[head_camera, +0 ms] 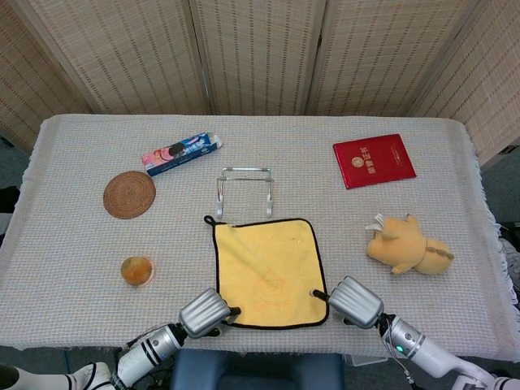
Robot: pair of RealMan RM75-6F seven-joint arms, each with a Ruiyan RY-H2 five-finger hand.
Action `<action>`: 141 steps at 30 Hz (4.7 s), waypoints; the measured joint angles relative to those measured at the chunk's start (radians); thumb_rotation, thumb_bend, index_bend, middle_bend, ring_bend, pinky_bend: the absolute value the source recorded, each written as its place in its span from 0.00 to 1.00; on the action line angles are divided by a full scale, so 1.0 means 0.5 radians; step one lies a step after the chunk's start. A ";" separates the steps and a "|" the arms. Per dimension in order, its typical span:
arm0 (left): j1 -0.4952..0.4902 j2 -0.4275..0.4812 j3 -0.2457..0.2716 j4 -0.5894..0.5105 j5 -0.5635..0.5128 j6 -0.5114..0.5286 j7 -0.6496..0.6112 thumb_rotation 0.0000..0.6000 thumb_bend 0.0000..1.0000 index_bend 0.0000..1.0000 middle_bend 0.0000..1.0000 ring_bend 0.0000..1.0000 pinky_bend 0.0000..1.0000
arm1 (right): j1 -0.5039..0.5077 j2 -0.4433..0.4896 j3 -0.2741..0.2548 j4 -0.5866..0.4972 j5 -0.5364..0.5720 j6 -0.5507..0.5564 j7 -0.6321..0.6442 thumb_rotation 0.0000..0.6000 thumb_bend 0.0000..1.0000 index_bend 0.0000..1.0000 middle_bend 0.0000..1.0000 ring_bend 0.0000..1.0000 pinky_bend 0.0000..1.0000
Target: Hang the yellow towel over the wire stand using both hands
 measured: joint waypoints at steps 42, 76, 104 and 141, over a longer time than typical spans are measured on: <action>-0.026 0.110 -0.093 -0.101 -0.081 0.036 -0.247 1.00 0.55 0.69 1.00 0.98 1.00 | 0.091 -0.170 0.033 0.095 0.039 0.094 0.053 1.00 0.47 0.64 0.95 1.00 1.00; -0.462 0.585 -0.807 -0.153 -0.847 -0.366 -0.408 1.00 0.55 0.70 1.00 0.98 1.00 | 0.391 -0.102 0.726 -0.112 0.611 0.011 -0.146 1.00 0.47 0.66 0.95 1.00 1.00; -0.892 0.412 -1.028 0.537 -1.279 -0.644 -0.201 1.00 0.55 0.71 1.00 0.98 1.00 | 0.801 -0.324 1.042 0.288 1.055 -0.241 -0.221 1.00 0.47 0.67 0.95 1.00 1.00; -1.058 0.475 -1.023 0.874 -1.482 -0.765 -0.066 1.00 0.55 0.71 1.00 0.97 1.00 | 1.141 -0.490 1.162 0.749 1.306 -0.358 -0.094 1.00 0.47 0.67 0.95 1.00 1.00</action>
